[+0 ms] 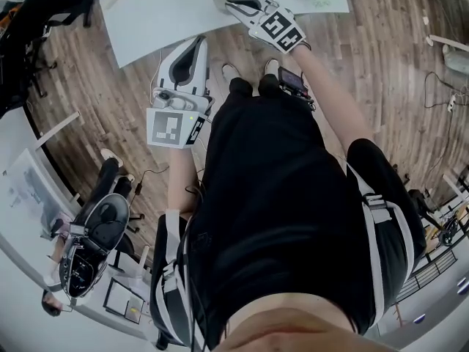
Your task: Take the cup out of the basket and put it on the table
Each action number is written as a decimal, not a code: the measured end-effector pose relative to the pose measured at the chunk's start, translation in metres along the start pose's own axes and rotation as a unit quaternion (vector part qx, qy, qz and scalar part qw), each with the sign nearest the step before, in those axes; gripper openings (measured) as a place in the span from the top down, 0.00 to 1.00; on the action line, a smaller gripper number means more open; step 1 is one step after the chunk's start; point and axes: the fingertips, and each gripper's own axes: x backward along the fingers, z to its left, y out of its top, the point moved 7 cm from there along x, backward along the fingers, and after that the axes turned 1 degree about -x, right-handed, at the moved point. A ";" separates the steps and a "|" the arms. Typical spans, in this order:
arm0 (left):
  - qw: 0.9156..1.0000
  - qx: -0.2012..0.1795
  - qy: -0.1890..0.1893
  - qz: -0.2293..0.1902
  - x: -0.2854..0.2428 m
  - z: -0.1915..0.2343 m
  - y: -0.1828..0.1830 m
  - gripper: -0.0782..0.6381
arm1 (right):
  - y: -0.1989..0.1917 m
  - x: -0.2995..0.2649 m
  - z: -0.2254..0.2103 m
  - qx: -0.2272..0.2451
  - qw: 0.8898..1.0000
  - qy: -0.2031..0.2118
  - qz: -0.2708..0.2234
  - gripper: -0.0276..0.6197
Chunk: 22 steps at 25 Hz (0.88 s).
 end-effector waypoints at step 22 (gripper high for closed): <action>0.999 -0.003 -0.036 -0.013 -0.037 -0.048 -0.005 0.87 | 0.073 0.163 0.040 -0.034 0.990 -0.047 -0.126 0.93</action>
